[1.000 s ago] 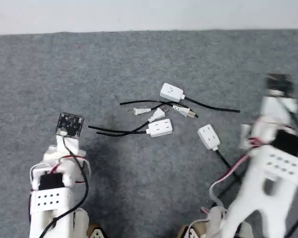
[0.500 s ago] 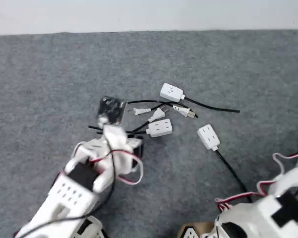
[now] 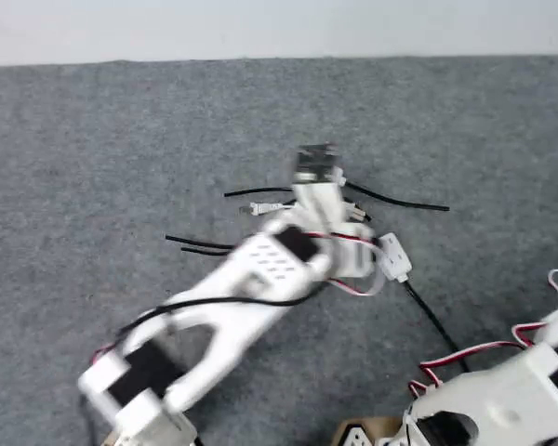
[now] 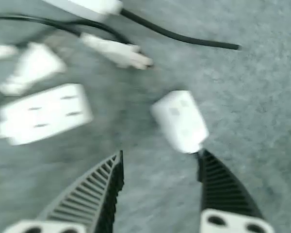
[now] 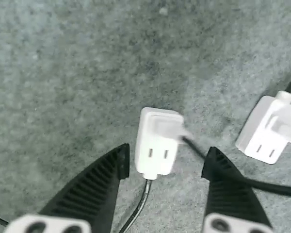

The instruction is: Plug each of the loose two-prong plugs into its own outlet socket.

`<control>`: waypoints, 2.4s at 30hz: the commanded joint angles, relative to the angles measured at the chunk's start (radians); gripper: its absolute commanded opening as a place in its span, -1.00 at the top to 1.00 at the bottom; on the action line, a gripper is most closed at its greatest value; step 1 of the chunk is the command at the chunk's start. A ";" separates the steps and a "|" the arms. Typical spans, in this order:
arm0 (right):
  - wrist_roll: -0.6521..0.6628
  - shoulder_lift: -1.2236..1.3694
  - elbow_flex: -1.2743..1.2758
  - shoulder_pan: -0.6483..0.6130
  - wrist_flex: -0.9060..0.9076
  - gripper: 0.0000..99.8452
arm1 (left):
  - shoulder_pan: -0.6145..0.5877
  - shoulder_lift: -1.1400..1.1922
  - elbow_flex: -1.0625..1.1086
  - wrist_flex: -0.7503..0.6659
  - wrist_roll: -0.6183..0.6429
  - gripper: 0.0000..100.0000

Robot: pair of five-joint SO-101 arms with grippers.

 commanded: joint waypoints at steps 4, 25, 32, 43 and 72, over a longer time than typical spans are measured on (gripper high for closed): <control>0.014 -0.013 -0.066 0.004 0.007 0.53 | 0.129 0.450 -0.533 0.086 0.230 0.29; 0.041 -0.013 0.061 -0.071 0.016 0.54 | 0.066 1.272 -1.914 0.838 0.161 0.94; 0.038 -0.019 0.061 -0.071 0.016 0.54 | 0.081 1.289 -1.983 0.890 0.091 0.98; -0.014 -0.022 0.061 -0.067 0.016 0.54 | 0.091 0.937 -1.569 0.891 0.020 0.98; -0.015 -0.013 0.069 -0.093 0.018 0.54 | 0.018 0.617 -1.004 0.537 -0.069 0.97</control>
